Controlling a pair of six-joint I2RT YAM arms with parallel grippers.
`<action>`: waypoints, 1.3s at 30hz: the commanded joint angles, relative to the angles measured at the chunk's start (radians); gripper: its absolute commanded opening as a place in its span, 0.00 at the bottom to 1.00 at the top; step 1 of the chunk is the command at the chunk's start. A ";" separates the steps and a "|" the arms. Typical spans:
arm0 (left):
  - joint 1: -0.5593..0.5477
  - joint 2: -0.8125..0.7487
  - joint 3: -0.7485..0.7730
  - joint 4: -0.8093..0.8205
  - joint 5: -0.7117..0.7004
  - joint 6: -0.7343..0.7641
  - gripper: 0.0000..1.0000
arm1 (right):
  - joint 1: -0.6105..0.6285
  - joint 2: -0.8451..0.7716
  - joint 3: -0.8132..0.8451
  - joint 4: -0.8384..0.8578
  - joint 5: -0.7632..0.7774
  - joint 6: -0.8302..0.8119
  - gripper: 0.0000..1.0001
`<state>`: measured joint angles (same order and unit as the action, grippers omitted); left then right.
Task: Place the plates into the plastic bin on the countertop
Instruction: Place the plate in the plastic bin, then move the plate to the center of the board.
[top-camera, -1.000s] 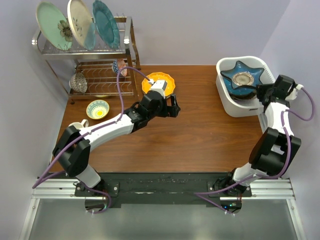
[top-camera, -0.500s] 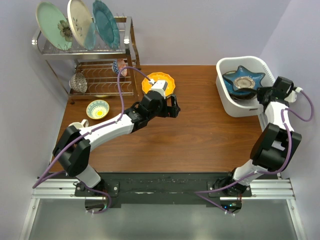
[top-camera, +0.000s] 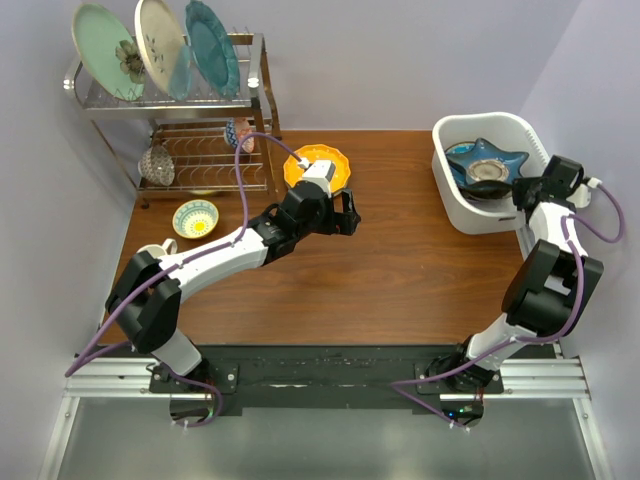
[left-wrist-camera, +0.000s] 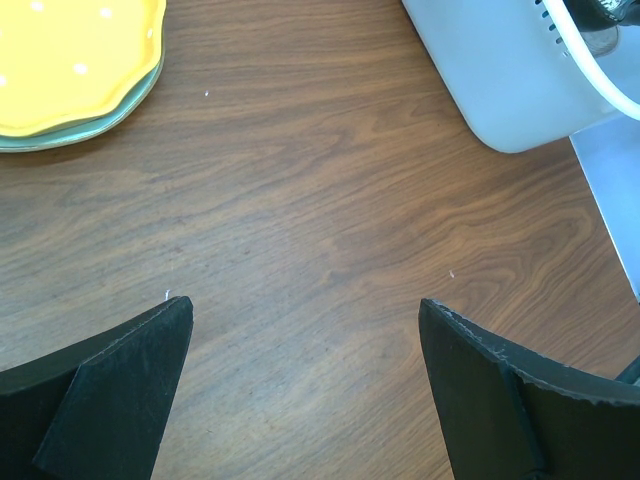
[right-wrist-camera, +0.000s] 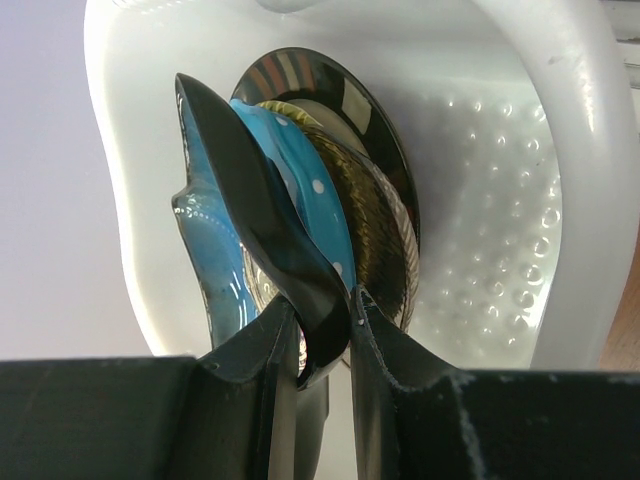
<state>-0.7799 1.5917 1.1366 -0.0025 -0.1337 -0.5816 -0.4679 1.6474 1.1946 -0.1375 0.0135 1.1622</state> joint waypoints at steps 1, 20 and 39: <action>0.005 0.001 0.037 0.027 0.000 0.026 0.99 | -0.008 -0.020 0.069 0.177 -0.007 0.045 0.09; 0.007 -0.015 0.023 0.021 -0.004 0.031 0.99 | -0.012 -0.063 -0.035 0.216 -0.073 0.048 0.69; 0.027 -0.012 -0.006 0.009 -0.015 -0.014 0.99 | 0.064 -0.216 0.017 0.173 -0.236 -0.056 0.76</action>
<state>-0.7631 1.5917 1.1343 -0.0074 -0.1341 -0.5827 -0.4507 1.4757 1.1568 0.0475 -0.1749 1.1763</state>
